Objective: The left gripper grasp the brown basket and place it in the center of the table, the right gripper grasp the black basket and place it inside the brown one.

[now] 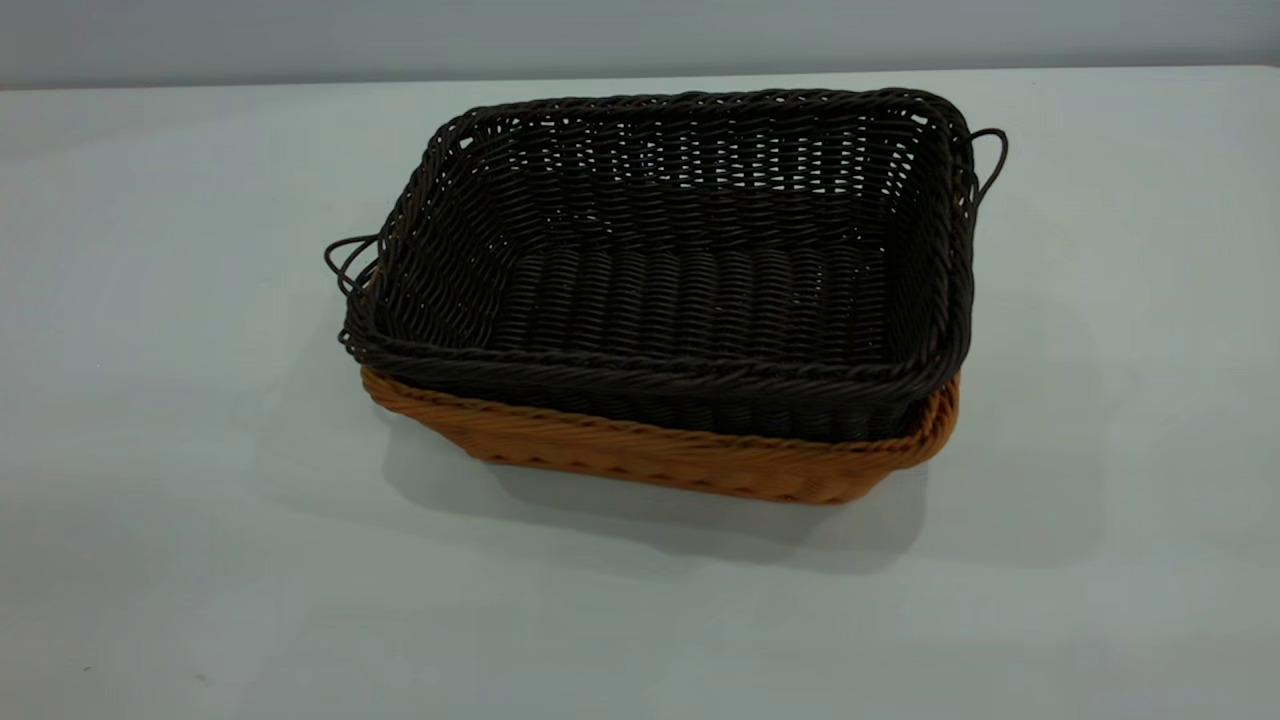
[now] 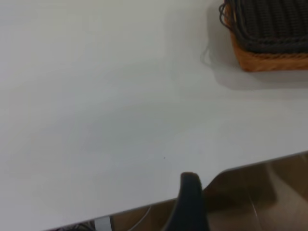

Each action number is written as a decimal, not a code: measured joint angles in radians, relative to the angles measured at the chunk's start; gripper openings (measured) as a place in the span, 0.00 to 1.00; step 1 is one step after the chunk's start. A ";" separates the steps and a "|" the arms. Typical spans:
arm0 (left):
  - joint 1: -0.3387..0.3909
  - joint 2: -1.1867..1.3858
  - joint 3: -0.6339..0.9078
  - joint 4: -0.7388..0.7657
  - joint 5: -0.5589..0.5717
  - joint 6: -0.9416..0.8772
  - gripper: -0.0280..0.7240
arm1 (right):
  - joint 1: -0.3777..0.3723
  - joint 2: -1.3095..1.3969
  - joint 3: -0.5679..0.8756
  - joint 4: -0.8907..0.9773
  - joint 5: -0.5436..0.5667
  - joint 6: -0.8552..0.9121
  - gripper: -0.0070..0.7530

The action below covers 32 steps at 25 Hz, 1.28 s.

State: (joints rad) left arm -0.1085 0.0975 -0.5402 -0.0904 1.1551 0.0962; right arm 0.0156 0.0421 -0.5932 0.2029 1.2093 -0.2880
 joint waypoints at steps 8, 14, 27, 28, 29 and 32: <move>0.000 -0.042 0.051 -0.022 -0.042 0.000 0.80 | 0.006 -0.005 0.026 0.014 -0.049 -0.013 0.75; 0.000 -0.044 0.051 -0.015 -0.044 -0.003 0.80 | 0.006 -0.012 0.111 0.062 -0.066 -0.046 0.75; 0.000 -0.045 0.051 0.053 -0.045 -0.064 0.80 | 0.006 -0.059 0.112 0.075 -0.067 -0.047 0.75; 0.000 -0.045 0.051 0.053 -0.045 -0.064 0.80 | 0.006 -0.059 0.112 0.075 -0.067 -0.047 0.75; 0.000 -0.045 0.051 0.053 -0.045 -0.064 0.80 | 0.006 -0.059 0.112 0.075 -0.067 -0.047 0.75; 0.000 -0.046 0.051 0.053 -0.045 -0.064 0.80 | 0.006 -0.059 0.112 0.075 -0.067 -0.047 0.75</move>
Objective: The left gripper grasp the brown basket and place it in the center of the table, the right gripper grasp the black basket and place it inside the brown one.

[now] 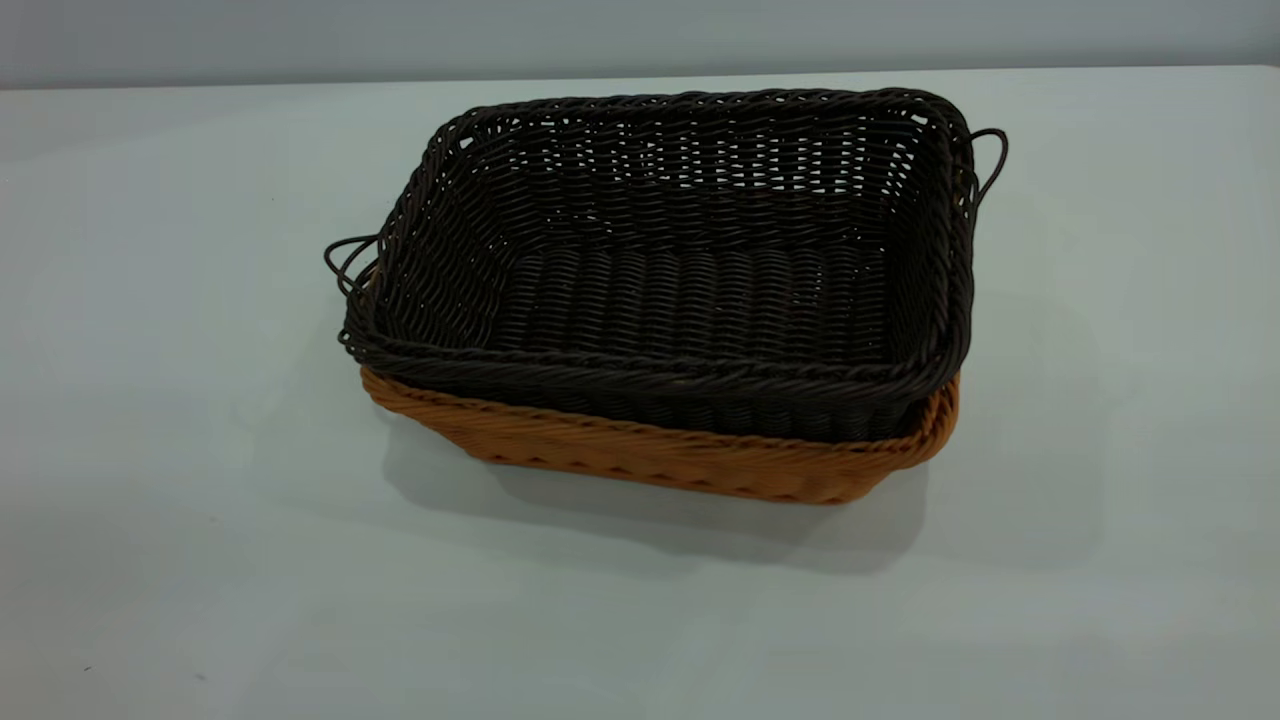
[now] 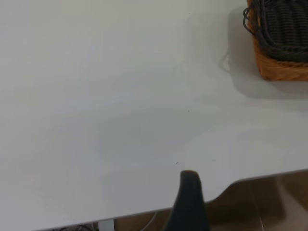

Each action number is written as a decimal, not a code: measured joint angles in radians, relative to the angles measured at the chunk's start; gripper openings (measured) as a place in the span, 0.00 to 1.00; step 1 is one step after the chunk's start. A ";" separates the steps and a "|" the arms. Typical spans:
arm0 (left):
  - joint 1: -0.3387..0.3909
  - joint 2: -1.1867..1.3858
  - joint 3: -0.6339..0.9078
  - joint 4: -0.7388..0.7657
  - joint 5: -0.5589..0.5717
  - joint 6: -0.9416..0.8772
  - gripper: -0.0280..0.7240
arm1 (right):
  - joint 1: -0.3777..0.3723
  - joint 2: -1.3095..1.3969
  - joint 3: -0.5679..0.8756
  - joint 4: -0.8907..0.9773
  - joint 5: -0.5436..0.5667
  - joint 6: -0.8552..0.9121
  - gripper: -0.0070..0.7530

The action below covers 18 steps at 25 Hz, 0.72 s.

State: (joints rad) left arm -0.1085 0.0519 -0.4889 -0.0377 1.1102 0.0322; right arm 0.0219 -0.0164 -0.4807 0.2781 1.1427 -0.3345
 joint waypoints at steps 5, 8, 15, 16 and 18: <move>0.061 -0.052 0.000 0.001 -0.001 0.000 0.80 | 0.000 0.000 0.000 0.000 0.000 0.000 0.75; 0.077 -0.071 0.000 0.028 -0.001 -0.011 0.80 | 0.000 0.000 0.000 0.000 0.000 0.000 0.75; 0.077 -0.071 0.000 0.060 -0.001 -0.049 0.80 | 0.000 0.000 0.000 0.003 0.000 0.000 0.75; 0.077 -0.071 0.000 0.060 -0.001 -0.052 0.80 | 0.000 0.000 0.000 0.003 0.000 0.000 0.75; 0.077 -0.071 0.000 0.061 -0.001 -0.054 0.80 | 0.000 0.000 0.000 0.003 0.000 0.000 0.75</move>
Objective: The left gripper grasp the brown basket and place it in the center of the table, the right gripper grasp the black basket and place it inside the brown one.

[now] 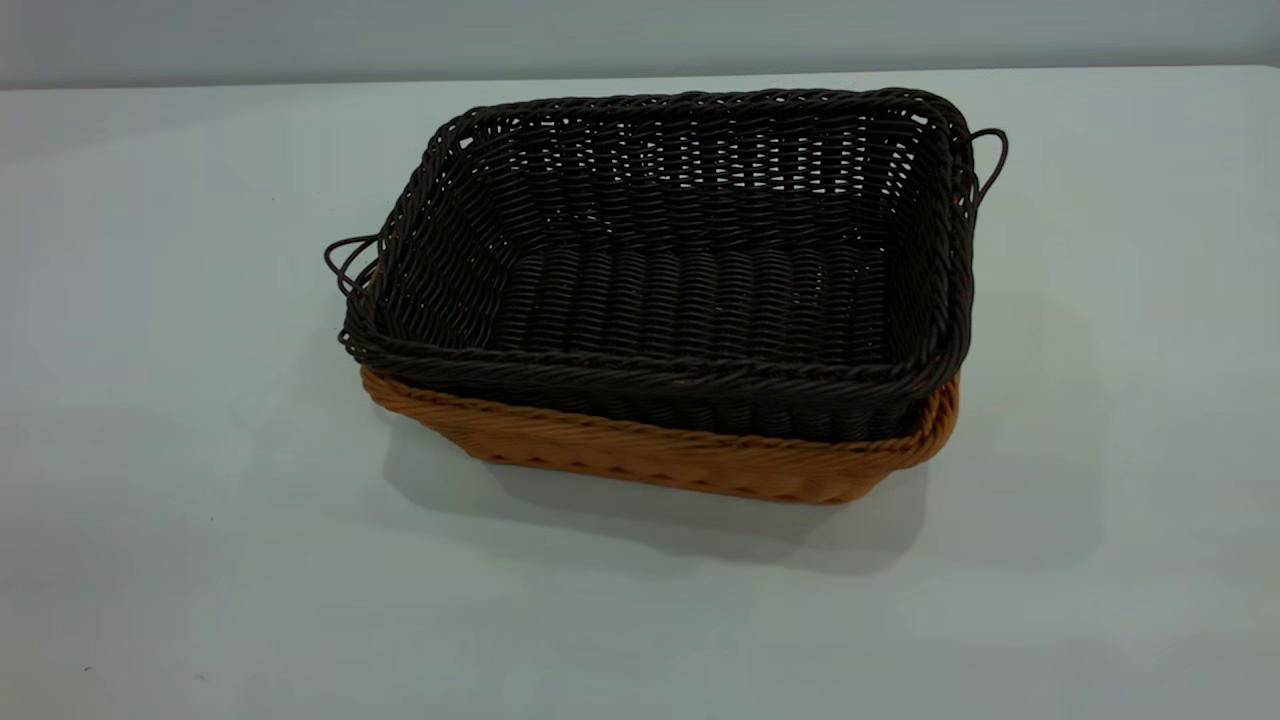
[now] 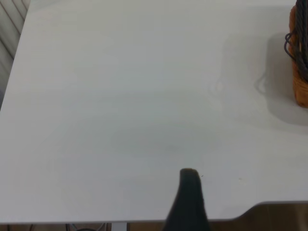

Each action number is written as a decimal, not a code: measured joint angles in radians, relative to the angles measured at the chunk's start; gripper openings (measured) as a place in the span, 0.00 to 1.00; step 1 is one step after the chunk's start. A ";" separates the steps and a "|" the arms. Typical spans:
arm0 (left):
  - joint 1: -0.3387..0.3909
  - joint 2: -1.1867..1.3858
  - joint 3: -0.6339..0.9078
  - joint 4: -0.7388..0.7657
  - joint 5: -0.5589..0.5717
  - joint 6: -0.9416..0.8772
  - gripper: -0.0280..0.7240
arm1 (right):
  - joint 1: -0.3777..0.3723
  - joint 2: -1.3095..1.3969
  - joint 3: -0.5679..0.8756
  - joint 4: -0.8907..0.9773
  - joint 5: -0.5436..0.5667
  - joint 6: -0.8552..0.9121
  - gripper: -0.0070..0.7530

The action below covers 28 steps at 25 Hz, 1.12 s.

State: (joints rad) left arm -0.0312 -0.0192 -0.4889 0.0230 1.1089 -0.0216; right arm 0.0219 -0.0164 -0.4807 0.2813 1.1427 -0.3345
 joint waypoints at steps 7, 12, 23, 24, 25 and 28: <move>0.000 0.000 0.000 0.001 0.000 0.000 0.80 | 0.000 0.000 0.000 0.000 0.000 0.000 0.75; 0.000 0.000 0.000 0.001 0.000 0.000 0.80 | 0.000 0.000 0.000 -0.003 0.000 0.003 0.75; 0.000 0.000 0.000 0.001 0.000 0.000 0.80 | 0.000 0.000 0.006 -0.176 -0.021 0.207 0.75; 0.000 0.000 0.000 0.001 0.000 0.000 0.80 | 0.000 0.000 0.006 -0.185 -0.021 0.218 0.75; 0.000 0.000 0.000 0.001 0.000 0.000 0.80 | 0.000 0.000 0.006 -0.191 -0.021 0.227 0.75; 0.000 0.000 0.000 0.001 0.000 0.000 0.80 | 0.000 0.000 0.006 -0.193 -0.022 0.237 0.75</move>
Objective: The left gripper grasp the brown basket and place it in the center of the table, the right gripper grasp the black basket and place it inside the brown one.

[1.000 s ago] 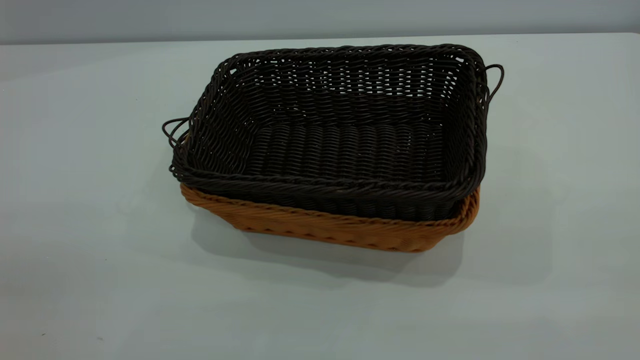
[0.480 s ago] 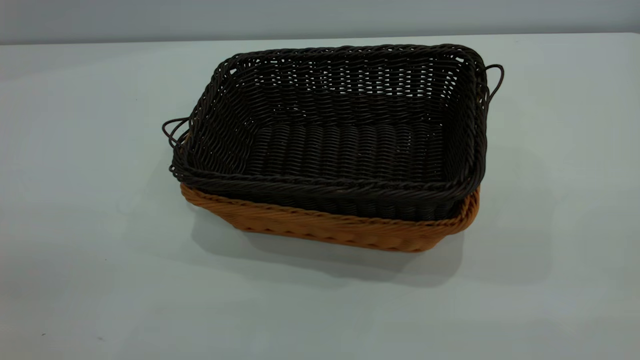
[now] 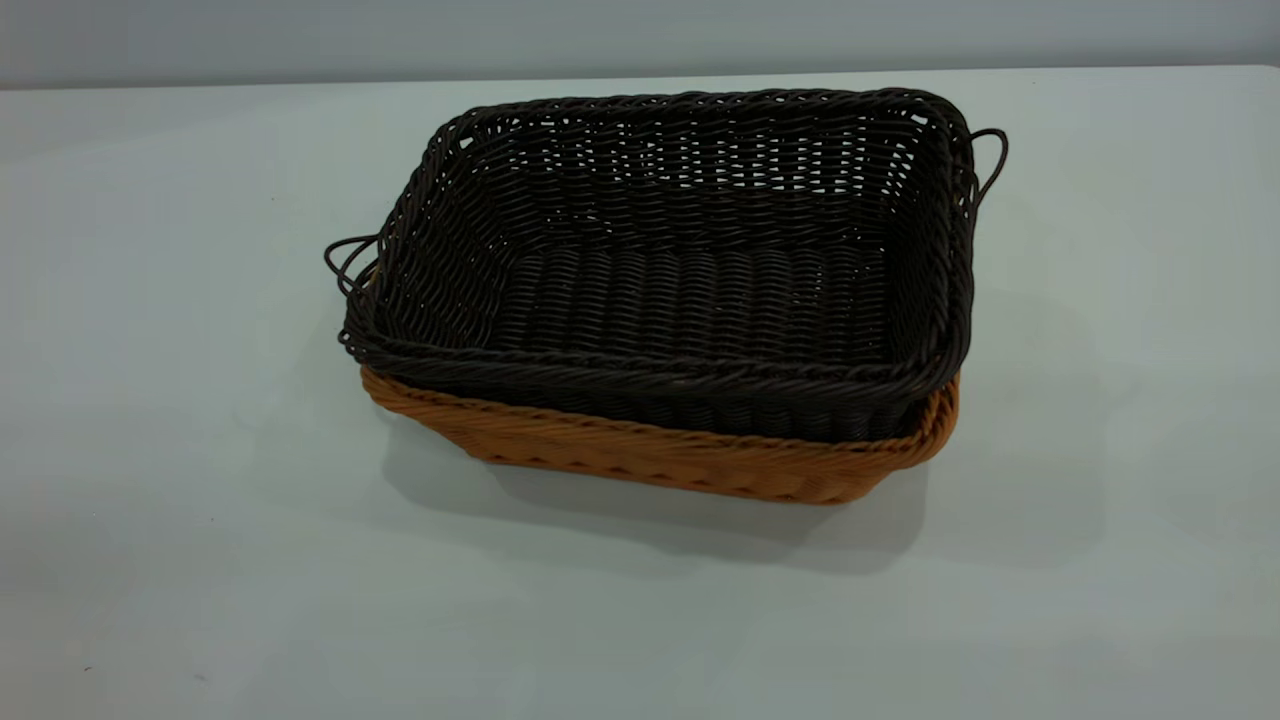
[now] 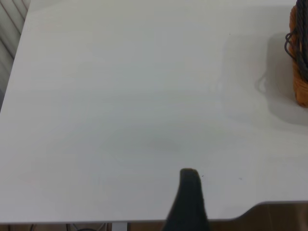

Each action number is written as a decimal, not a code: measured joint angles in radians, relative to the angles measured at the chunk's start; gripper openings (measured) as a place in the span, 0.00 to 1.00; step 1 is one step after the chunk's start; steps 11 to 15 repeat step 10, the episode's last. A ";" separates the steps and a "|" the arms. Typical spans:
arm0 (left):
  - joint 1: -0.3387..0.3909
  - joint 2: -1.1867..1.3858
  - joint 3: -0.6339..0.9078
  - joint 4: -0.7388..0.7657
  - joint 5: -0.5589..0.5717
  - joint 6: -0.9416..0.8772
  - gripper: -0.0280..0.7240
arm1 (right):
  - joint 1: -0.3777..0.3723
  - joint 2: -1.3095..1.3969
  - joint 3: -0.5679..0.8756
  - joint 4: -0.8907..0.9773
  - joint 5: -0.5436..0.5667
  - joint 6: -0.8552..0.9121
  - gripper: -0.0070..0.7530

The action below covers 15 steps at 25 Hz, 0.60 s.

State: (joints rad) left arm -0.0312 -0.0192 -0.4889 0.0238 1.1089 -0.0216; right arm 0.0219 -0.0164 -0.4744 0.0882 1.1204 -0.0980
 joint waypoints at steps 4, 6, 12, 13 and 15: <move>0.000 0.000 0.000 0.001 0.000 0.000 0.80 | 0.000 0.000 0.000 -0.004 0.000 0.000 0.75; 0.000 0.000 0.000 0.001 0.000 0.000 0.80 | 0.000 0.000 0.000 -0.004 0.000 0.002 0.75; 0.000 0.000 0.000 0.001 0.000 0.000 0.80 | 0.000 0.000 0.000 -0.005 0.000 0.002 0.75; 0.000 0.000 0.000 0.001 0.000 0.000 0.80 | 0.000 0.000 0.000 -0.005 0.000 0.002 0.75; 0.000 0.000 0.000 0.001 0.000 0.000 0.80 | 0.000 0.000 0.000 -0.005 0.000 0.002 0.75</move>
